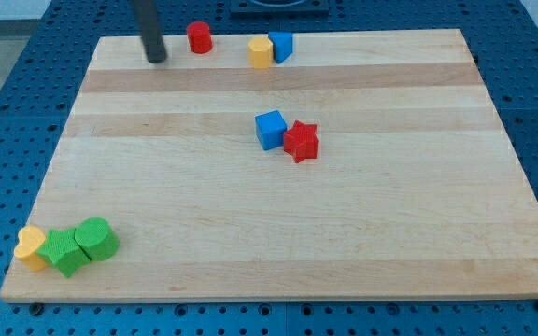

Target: Push the red circle into the yellow hexagon

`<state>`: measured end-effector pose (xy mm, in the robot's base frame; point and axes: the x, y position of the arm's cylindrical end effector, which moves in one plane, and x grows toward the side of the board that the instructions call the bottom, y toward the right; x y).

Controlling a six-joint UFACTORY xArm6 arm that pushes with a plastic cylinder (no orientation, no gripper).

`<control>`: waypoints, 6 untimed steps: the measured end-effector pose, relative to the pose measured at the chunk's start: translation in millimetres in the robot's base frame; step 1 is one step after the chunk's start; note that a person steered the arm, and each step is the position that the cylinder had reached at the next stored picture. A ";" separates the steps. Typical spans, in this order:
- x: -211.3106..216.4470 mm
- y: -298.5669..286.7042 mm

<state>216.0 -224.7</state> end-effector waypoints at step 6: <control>-24.5 94.9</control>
